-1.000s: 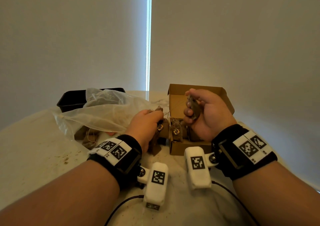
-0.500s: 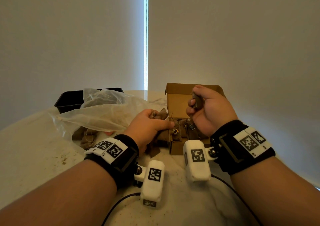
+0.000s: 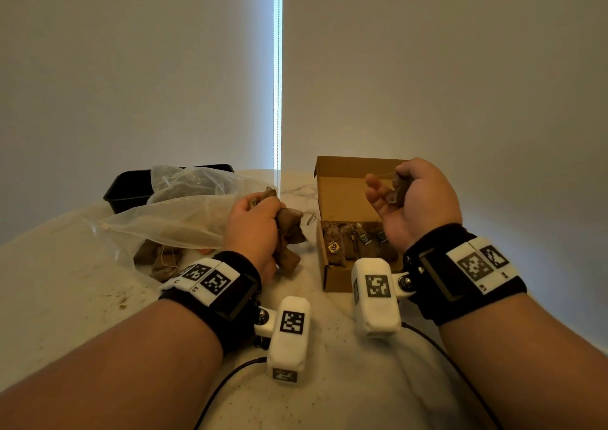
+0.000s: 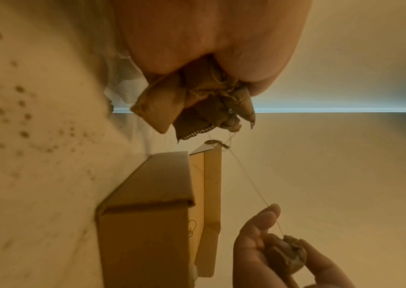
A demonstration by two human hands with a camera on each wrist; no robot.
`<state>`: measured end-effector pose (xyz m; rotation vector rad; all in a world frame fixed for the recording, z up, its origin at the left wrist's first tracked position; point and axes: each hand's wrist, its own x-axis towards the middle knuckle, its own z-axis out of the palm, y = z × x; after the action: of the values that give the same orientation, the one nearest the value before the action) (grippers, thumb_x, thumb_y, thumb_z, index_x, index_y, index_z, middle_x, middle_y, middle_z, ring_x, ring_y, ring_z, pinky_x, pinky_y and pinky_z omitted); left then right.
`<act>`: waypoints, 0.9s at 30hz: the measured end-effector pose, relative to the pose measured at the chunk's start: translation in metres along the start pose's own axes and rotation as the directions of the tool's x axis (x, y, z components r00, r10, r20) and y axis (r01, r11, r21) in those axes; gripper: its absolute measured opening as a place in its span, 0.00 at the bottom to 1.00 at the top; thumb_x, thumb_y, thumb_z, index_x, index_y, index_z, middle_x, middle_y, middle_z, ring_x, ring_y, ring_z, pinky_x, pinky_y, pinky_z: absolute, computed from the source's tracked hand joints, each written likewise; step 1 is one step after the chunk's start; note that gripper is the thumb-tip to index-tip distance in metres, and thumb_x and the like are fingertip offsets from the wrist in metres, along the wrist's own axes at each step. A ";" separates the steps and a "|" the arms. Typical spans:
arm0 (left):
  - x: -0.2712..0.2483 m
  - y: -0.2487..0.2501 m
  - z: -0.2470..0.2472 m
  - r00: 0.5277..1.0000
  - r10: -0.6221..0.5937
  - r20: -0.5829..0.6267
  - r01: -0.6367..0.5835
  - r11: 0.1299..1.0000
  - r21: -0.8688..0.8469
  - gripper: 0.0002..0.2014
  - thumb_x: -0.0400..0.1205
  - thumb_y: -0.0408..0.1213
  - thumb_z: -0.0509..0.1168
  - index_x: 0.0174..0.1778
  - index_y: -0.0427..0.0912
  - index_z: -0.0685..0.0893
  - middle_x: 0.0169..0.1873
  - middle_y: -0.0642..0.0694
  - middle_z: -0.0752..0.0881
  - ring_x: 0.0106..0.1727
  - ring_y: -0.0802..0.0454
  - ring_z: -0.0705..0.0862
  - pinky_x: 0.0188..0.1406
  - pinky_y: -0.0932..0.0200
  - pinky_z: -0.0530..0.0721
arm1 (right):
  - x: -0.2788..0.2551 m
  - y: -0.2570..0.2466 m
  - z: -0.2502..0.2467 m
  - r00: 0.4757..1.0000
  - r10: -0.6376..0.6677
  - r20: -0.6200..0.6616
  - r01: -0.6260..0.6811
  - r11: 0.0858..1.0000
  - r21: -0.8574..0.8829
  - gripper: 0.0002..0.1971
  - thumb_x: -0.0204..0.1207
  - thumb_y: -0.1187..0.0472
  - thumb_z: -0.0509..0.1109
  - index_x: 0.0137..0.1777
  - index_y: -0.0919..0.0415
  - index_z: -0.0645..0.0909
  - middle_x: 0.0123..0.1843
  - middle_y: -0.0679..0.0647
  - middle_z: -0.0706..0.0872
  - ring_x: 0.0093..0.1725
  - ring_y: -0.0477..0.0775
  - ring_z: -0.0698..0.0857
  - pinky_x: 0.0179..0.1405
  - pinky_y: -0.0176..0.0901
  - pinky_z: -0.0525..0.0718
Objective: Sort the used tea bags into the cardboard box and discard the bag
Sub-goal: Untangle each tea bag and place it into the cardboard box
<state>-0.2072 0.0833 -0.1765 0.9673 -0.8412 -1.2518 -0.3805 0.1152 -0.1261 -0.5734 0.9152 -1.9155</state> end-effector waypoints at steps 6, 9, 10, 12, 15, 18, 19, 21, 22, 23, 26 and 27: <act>0.002 -0.002 0.000 0.997 0.071 -0.009 -0.070 0.994 0.080 0.19 0.84 0.30 0.62 0.63 0.60 0.79 0.53 0.46 0.82 0.46 0.43 0.91 0.48 0.40 0.92 | -0.005 -0.003 0.001 0.999 -0.010 0.045 0.008 0.999 0.049 0.01 0.79 0.66 0.63 0.47 0.61 0.74 0.43 0.58 0.80 0.42 0.59 0.91 0.43 0.51 0.90; 0.002 -0.003 0.000 0.991 0.120 0.065 -0.130 0.976 0.174 0.24 0.86 0.25 0.58 0.69 0.59 0.79 0.52 0.53 0.79 0.41 0.47 0.92 0.43 0.49 0.93 | -0.009 -0.005 0.003 0.995 -0.033 0.097 0.023 0.995 0.099 0.02 0.78 0.66 0.64 0.44 0.61 0.74 0.41 0.58 0.81 0.39 0.59 0.90 0.43 0.51 0.90; 0.001 -0.004 0.000 0.988 0.131 0.083 -0.145 0.970 0.193 0.22 0.86 0.25 0.57 0.66 0.56 0.81 0.53 0.50 0.81 0.36 0.50 0.92 0.39 0.52 0.93 | -0.010 -0.007 0.003 0.992 -0.044 0.120 0.028 0.990 0.135 0.04 0.78 0.67 0.64 0.42 0.61 0.73 0.39 0.58 0.81 0.38 0.59 0.89 0.43 0.51 0.90; 0.000 -0.005 0.001 0.983 0.162 0.082 -0.178 0.950 0.256 0.18 0.86 0.25 0.56 0.54 0.54 0.84 0.55 0.43 0.85 0.36 0.48 0.92 0.36 0.51 0.93 | -0.013 -0.011 0.005 0.983 -0.063 0.172 0.024 0.975 0.219 0.06 0.78 0.67 0.63 0.40 0.61 0.72 0.35 0.57 0.79 0.35 0.57 0.88 0.43 0.51 0.90; 0.000 -0.006 0.001 0.984 0.178 0.017 -0.175 0.937 0.303 0.16 0.84 0.27 0.58 0.47 0.55 0.83 0.49 0.40 0.87 0.46 0.37 0.91 0.41 0.44 0.93 | -0.015 -0.014 0.005 0.968 -0.091 0.236 0.023 0.961 0.276 0.06 0.78 0.67 0.63 0.39 0.61 0.73 0.32 0.56 0.78 0.31 0.55 0.85 0.41 0.51 0.89; 0.000 -0.005 0.000 0.989 0.149 -0.027 -0.134 0.946 0.296 0.14 0.83 0.28 0.59 0.47 0.54 0.84 0.47 0.38 0.87 0.49 0.33 0.91 0.45 0.37 0.92 | -0.017 -0.013 0.005 0.959 -0.108 0.261 0.034 0.962 0.272 0.07 0.78 0.67 0.62 0.38 0.61 0.74 0.31 0.55 0.76 0.30 0.53 0.82 0.39 0.49 0.88; -0.001 -0.004 0.000 0.989 0.148 -0.015 -0.136 0.943 0.303 0.14 0.83 0.28 0.60 0.46 0.54 0.84 0.46 0.38 0.87 0.47 0.35 0.91 0.44 0.39 0.92 | -0.017 -0.013 0.005 0.957 -0.108 0.267 0.033 0.962 0.273 0.07 0.78 0.67 0.62 0.38 0.61 0.74 0.31 0.55 0.76 0.30 0.53 0.81 0.39 0.49 0.88; -0.002 -0.003 0.000 0.984 0.168 0.056 -0.177 0.923 0.341 0.11 0.83 0.30 0.62 0.45 0.51 0.84 0.43 0.40 0.87 0.41 0.41 0.90 0.40 0.46 0.92 | -0.017 -0.013 0.005 0.953 -0.098 0.286 0.021 0.965 0.261 0.07 0.78 0.67 0.63 0.38 0.61 0.74 0.31 0.55 0.77 0.30 0.53 0.82 0.39 0.50 0.88; -0.003 -0.003 0.001 0.977 0.187 0.105 -0.213 0.905 0.368 0.09 0.82 0.31 0.64 0.44 0.50 0.85 0.42 0.41 0.87 0.40 0.43 0.89 0.40 0.48 0.92 | -0.016 -0.013 0.005 0.950 -0.089 0.301 0.012 0.969 0.248 0.07 0.79 0.67 0.63 0.39 0.61 0.75 0.31 0.56 0.77 0.31 0.53 0.83 0.40 0.50 0.88; -0.004 -0.002 0.002 0.966 0.206 0.156 -0.252 0.885 0.390 0.06 0.82 0.33 0.66 0.44 0.48 0.86 0.41 0.41 0.87 0.40 0.44 0.89 0.40 0.49 0.92 | -0.016 -0.013 0.005 0.944 -0.078 0.319 0.001 0.972 0.236 0.07 0.79 0.67 0.63 0.40 0.62 0.75 0.31 0.56 0.78 0.32 0.54 0.84 0.41 0.52 0.89; -0.008 -0.002 0.005 0.927 0.210 0.309 -0.333 0.840 0.427 0.04 0.81 0.39 0.71 0.42 0.44 0.88 0.33 0.46 0.87 0.36 0.46 0.89 0.38 0.50 0.92 | -0.016 -0.010 0.006 0.926 -0.054 0.373 -0.029 0.977 0.213 0.06 0.79 0.68 0.64 0.40 0.62 0.77 0.32 0.57 0.80 0.36 0.58 0.86 0.47 0.56 0.89; -0.010 -0.001 0.006 0.912 0.194 0.363 -0.351 0.827 0.440 0.05 0.82 0.41 0.72 0.43 0.44 0.89 0.30 0.49 0.87 0.32 0.50 0.89 0.35 0.55 0.91 | -0.016 -0.008 0.006 0.920 -0.051 0.387 -0.035 0.977 0.212 0.06 0.78 0.68 0.64 0.40 0.62 0.77 0.33 0.57 0.80 0.37 0.59 0.87 0.49 0.57 0.89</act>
<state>-0.2142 0.0924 -0.1755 1.0176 -1.5502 -0.9534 -0.3731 0.1298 -0.1165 -0.7937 0.4422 -1.7881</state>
